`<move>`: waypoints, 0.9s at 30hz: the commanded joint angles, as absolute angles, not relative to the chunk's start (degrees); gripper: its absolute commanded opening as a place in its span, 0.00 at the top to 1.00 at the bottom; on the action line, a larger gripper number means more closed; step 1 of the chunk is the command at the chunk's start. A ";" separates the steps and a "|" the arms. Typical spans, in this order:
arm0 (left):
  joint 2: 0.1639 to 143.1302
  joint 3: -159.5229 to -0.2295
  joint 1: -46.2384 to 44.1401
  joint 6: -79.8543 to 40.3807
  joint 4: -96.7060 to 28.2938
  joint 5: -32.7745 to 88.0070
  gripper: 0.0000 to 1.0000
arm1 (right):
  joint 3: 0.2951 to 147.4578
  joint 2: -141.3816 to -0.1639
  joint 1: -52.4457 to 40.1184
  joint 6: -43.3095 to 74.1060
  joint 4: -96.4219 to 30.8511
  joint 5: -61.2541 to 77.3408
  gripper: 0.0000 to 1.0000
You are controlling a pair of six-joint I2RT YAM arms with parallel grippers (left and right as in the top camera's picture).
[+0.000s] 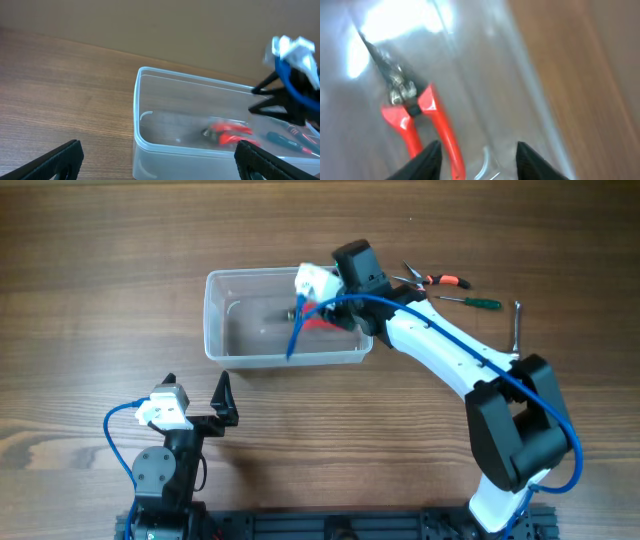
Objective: Pack container
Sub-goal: 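Carry the shears into the container and open the right gripper, then move the right gripper to the silver socket wrench and grasp it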
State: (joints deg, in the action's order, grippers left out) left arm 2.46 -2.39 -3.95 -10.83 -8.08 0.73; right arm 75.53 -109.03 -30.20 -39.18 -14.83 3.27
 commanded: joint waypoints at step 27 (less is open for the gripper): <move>2.37 -2.15 -3.62 -11.35 -8.12 0.58 0.00 | 71.81 -93.65 15.40 15.22 -50.00 3.51 0.16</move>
State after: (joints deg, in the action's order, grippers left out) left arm 2.46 -2.39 -3.95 -10.83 -8.08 0.73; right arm 72.36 -88.68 14.76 20.12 -51.27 1.10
